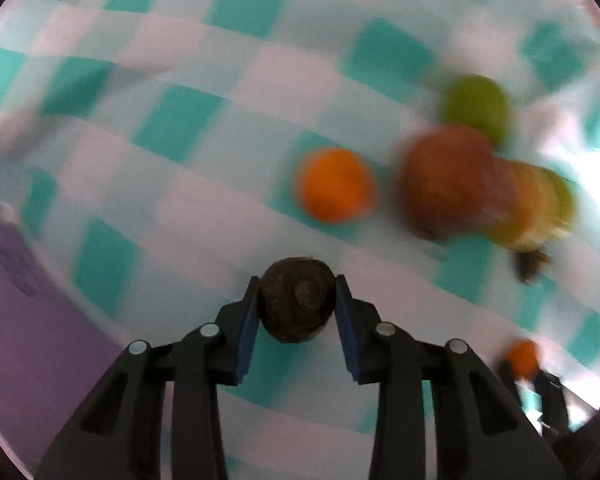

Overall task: Organize fruits
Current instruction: 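Grasp an orange with the right tool while the left tool grasps a dark round fruit, then carry both fruits over the white box and open both tools to drop them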

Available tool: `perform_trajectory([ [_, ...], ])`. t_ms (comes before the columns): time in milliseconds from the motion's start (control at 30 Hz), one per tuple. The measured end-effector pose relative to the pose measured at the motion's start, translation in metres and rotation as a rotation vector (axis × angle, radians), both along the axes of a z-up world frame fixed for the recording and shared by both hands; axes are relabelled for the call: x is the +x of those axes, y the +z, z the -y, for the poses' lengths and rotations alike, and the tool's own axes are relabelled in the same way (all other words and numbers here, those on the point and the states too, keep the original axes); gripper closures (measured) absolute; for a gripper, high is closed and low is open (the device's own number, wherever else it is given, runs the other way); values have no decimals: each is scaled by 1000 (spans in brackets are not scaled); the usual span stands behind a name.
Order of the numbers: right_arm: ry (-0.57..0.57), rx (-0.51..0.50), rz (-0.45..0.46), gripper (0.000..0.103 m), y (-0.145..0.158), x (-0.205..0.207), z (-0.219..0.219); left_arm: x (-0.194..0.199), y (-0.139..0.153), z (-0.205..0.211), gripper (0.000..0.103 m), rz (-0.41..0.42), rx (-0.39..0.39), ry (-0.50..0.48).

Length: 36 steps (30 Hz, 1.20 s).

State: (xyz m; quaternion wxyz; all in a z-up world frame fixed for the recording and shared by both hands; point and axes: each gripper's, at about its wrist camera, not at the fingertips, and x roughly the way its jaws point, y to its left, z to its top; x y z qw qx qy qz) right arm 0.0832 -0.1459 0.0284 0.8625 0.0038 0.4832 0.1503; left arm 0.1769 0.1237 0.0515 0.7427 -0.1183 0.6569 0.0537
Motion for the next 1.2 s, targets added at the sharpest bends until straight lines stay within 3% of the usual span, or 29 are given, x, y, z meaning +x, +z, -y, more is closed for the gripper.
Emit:
perform_trajectory([
  [100, 3, 4, 1, 61, 0, 0, 1, -21, 14, 13, 67, 96, -134, -19],
  [200, 4, 6, 7, 61, 0, -3, 2, -39, 18, 14, 66, 136, -155, -51],
  [267, 3, 9, 12, 61, 0, -4, 3, -46, 16, 13, 56, 144, -141, -91],
  [300, 0, 11, 13, 61, 0, -5, 3, -49, 19, 14, 35, 159, -109, -110],
  [333, -1, 13, 14, 61, 0, -5, 3, -49, 21, 14, 30, 157, -76, -125],
  [600, 4, 20, 26, 60, 0, -7, 5, -67, 37, 22, 27, 190, 36, -210],
  [667, 6, 16, 30, 60, 0, -7, 4, -70, 43, 21, 28, 205, 50, -221],
  [733, 3, 12, 32, 60, 1, -8, 3, -65, 48, 19, 47, 217, 79, -239],
  [800, 4, 13, 32, 59, 1, -8, 3, -60, 56, 10, 54, 226, 76, -242],
  [867, 2, 20, 28, 59, 1, -8, 4, -48, 61, 3, 54, 226, 45, -243],
  [933, 6, -1, 29, 59, 1, -9, 1, -45, 65, -2, 64, 227, 51, -289],
  [1067, 9, -90, -11, 61, 9, -16, -7, -67, 88, 3, 65, 252, 32, -356],
  [1200, -21, -82, -7, 61, 36, -51, -5, -134, 129, 1, 65, 302, -11, -337],
])
